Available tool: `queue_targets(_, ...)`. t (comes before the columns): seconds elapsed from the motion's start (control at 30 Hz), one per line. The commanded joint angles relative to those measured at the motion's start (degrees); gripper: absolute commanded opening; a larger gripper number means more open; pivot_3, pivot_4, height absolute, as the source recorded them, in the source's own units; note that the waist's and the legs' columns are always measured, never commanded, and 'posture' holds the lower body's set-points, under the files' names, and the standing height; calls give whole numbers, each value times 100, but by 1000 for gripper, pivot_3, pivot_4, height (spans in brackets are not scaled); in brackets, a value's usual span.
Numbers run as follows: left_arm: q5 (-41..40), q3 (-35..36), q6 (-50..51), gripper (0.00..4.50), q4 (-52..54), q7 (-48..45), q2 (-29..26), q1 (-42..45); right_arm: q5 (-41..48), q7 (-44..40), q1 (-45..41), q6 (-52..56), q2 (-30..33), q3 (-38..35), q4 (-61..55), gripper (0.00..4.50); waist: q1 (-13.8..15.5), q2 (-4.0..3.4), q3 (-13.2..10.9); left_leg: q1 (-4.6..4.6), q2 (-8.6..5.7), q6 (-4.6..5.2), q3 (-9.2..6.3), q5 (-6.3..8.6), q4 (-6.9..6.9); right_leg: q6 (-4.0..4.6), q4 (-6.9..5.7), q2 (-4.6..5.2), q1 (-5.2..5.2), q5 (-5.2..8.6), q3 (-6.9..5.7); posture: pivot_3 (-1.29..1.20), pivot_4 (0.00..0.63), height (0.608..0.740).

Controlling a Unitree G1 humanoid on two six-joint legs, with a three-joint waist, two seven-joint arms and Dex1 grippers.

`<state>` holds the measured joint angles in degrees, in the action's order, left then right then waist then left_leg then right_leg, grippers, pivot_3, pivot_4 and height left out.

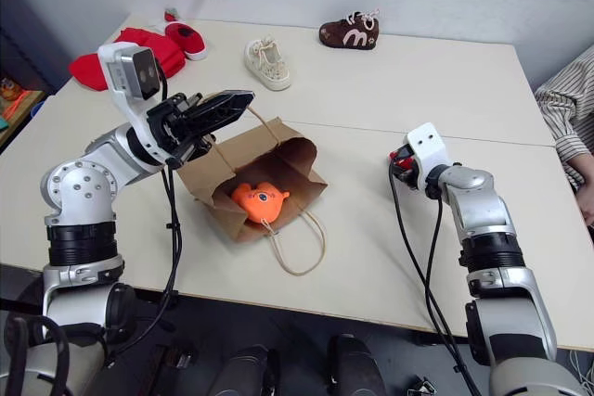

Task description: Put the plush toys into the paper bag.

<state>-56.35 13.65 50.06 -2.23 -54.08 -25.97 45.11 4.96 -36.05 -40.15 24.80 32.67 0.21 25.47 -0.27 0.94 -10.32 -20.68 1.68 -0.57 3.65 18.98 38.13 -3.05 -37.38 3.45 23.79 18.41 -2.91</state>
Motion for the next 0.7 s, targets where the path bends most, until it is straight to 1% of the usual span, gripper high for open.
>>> queue_targets(0.03,-142,131,-26,0,215,26,-64,30,723,-929,282,-209,35,-184,-986,709,-4,0,0,0,0,0,1,0,-1,0,1,-1,0,0,0,0,150,740)
queue_targets(0.07,-173,145,-12,0,185,43,-48,62,1172,-1367,459,86,43,-144,-1665,537,-2,0,0,-1,0,0,1,0,-2,-1,1,-1,1,-1,0,0,150,740)
queue_targets(0.13,-235,161,38,0,124,77,-18,131,1868,-1678,754,1012,72,-42,-2885,396,-24,-2,-1,-5,5,-1,-1,0,-4,-2,2,-6,6,-1,-1,0,150,740)
queue_targets(0.2,-287,152,86,0,90,110,32,198,2613,-1475,957,2024,-171,219,-4153,394,-49,-4,-2,-6,8,-3,-1,1,-4,-2,-1,-8,8,-1,-1,0,150,740)
queue_targets(0.27,-366,169,133,0,79,183,109,255,2801,-793,973,2544,-790,502,-4787,394,-85,-2,-1,-3,10,-5,-8,1,-2,-1,-5,-7,7,-1,-3,0,150,740)
queue_targets(0.3,-369,154,133,0,101,195,124,259,2745,-477,950,2640,-1099,629,-4874,394,-114,0,0,-2,11,-8,-12,0,-2,-1,-7,-7,6,-1,-5,0,150,740)
queue_targets(0.4,-422,128,206,0,134,190,135,266,2575,132,878,2874,-1645,819,-4822,394,-125,0,0,-2,4,-10,-16,-3,-1,-1,-10,0,6,-1,-7,0,150,740)
queue_targets(0.5,-540,122,332,0,168,169,143,269,2096,450,609,2606,-1907,1227,-4310,394,-111,0,0,-10,-2,-5,-19,-2,3,-1,-5,5,7,-1,-10,0,150,740)
queue_targets(0.6,-594,130,389,0,157,133,132,278,1546,875,186,1952,-2233,1254,-3435,394,-132,0,0,-23,-4,-1,-20,-2,8,-3,-5,5,15,-2,-11,0,150,740)
queue_targets(0.7,-678,157,443,0,179,128,122,247,1182,1179,-235,1439,-2499,1137,-2571,394,-142,0,0,-60,-5,-1,-12,-4,15,-3,-23,5,58,-2,-5,0,150,740)
